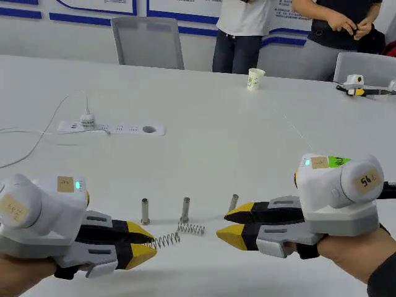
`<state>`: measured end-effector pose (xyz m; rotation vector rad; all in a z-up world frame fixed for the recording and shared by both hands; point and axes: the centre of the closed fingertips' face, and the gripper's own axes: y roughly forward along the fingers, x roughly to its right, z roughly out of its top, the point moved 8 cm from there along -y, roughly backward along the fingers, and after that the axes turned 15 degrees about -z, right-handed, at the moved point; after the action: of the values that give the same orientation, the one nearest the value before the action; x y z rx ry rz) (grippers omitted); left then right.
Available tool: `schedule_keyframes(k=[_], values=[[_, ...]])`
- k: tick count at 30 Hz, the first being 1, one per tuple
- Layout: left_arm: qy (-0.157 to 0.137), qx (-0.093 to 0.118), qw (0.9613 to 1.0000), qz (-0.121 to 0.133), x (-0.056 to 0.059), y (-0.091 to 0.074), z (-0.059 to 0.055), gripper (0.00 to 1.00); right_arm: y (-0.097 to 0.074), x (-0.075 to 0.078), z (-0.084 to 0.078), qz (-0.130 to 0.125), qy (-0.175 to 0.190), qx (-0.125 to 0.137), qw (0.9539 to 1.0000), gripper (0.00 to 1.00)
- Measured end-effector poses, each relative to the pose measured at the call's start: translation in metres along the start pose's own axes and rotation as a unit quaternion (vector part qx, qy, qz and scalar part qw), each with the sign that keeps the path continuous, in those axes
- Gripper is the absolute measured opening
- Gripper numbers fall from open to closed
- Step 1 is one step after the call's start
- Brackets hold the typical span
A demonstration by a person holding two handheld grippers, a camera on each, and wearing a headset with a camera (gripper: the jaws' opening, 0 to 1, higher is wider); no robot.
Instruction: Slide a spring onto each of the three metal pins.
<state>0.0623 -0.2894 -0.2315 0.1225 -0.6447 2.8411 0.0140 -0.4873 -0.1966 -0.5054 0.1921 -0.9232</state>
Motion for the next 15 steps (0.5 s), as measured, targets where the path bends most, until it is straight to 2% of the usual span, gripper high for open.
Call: schedule_keyframes(k=[8, 15], values=[[0.026, 0.005, 0.9996, -0.013, 0.020, 0.002, 0.015, 0.10, 0.004, -0.017, 0.008, 0.079, -0.010, 0.005, 0.9968, 0.18], [0.043, 0.017, 0.9987, -0.020, 0.032, 0.001, 0.026, 0.10, 0.005, -0.028, 0.011, 0.119, -0.011, 0.008, 0.9928, 0.18]])
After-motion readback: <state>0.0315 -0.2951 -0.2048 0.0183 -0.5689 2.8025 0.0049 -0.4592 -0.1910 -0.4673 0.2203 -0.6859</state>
